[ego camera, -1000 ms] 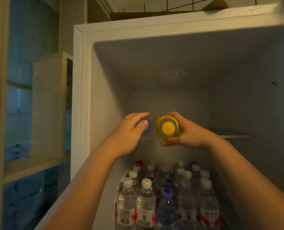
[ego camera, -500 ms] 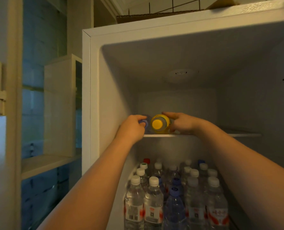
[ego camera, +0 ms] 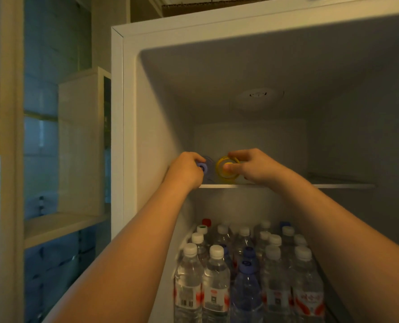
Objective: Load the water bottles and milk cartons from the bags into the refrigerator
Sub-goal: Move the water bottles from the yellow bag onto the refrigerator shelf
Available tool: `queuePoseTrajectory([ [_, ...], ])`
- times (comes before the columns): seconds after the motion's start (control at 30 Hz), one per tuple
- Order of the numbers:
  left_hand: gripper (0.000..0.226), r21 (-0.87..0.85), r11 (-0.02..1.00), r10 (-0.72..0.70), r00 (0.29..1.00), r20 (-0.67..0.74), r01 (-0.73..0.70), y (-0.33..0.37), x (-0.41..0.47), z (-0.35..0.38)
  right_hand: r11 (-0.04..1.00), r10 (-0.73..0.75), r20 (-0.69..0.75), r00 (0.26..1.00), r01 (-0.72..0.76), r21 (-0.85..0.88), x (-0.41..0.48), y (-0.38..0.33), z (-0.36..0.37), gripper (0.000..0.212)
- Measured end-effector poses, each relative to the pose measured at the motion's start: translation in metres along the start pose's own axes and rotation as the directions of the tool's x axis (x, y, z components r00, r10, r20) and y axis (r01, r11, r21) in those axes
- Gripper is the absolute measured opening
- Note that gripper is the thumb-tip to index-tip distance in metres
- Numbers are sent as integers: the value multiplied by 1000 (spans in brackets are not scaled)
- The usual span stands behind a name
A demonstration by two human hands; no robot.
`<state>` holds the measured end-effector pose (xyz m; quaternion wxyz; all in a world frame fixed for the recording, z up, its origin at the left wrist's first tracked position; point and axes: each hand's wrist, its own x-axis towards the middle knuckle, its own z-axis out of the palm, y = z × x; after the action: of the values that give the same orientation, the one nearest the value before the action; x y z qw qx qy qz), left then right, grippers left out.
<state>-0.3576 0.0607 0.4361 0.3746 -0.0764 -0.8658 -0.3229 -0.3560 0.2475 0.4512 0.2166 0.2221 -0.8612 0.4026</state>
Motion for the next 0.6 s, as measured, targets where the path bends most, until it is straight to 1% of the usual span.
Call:
queuePoseTrajectory([
  [0.03, 28, 26, 1000, -5, 1000, -3, 5, 0, 3, 2, 998, 19, -21, 1000, -20, -55, 5, 3, 2, 32],
  [0.07, 28, 58, 998, -12, 1000, -5, 12, 1, 6, 3, 991, 45, -48, 998, -50, -123, 11, 6, 5, 28],
  [0.13, 28, 126, 992, -27, 1000, -15, 29, 1, 11, 7, 962, 114, -96, 989, -134, -237, 21, 8, 10, 29],
  [0.17, 28, 149, 988, -37, 999, -22, 39, 1, 14, 8, 950, 141, -103, 985, -164, -267, 25, 9, 12, 30],
  [0.23, 28, 171, 983, -63, 998, -28, 67, 1, 19, 12, 933, 181, -96, 979, -202, -299, 32, 6, 17, 31],
  [0.33, 29, 215, 970, -111, 993, -34, 115, 1, 27, 16, 932, 206, -65, 976, -216, -293, 38, 0, 23, 34],
  [0.5, 30, 276, 953, -120, 992, -49, 129, -1, 33, 22, 914, 213, -65, 975, -223, -340, 36, 1, 24, 47],
  [0.6, 29, 270, 953, -128, 991, -49, 136, 0, 29, 20, 891, 170, -103, 980, -198, -409, 29, 0, 25, 46],
])
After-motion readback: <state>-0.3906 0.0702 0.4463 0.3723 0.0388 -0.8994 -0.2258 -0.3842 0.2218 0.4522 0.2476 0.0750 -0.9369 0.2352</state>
